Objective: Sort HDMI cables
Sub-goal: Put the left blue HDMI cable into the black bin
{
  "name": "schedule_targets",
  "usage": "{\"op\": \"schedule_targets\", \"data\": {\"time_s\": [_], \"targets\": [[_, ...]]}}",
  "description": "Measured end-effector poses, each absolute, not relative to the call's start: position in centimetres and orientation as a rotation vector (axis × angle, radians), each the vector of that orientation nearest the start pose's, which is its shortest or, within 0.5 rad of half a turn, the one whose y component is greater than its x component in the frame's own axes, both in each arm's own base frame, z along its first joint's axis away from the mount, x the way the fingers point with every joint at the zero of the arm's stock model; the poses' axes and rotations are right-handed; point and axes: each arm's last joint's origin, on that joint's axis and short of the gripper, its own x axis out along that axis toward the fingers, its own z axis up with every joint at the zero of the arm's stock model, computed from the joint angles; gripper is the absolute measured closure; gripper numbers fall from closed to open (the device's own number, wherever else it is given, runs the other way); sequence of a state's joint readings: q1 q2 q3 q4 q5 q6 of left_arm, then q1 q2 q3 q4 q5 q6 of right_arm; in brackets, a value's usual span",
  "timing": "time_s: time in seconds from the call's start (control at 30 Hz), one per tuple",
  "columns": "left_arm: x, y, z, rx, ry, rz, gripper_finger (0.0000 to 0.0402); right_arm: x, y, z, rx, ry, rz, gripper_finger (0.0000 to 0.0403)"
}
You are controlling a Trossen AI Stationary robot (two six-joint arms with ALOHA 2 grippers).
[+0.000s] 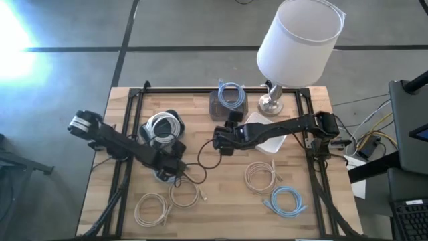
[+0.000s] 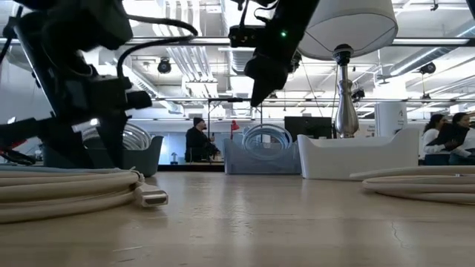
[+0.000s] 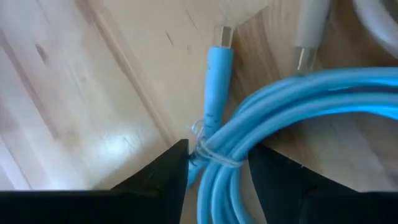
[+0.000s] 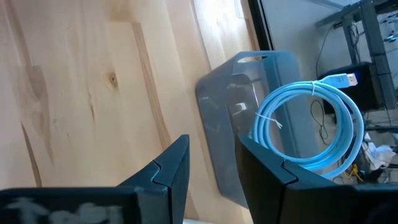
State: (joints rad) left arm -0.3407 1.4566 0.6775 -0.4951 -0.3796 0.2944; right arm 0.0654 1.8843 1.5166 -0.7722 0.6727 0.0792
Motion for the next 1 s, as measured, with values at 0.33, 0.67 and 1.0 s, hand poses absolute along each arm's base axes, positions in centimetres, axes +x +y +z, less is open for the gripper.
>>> {"op": "schedule_targets", "data": {"time_s": [0.33,0.67,1.0], "targets": [[23.0,-6.7,12.2,0.641,1.318,-0.162,0.0301,39.0,0.7,24.0,-0.346,1.049,-0.581,0.0280],[24.9,-7.1,17.6,0.609,1.222,0.015,0.0363,39.0,0.9,24.0,-0.314,1.033,-0.597,0.0280],[28.5,-6.6,25.3,0.674,0.910,0.456,0.0359,35.1,2.5,26.8,-0.202,1.072,-0.665,0.0280]]}}
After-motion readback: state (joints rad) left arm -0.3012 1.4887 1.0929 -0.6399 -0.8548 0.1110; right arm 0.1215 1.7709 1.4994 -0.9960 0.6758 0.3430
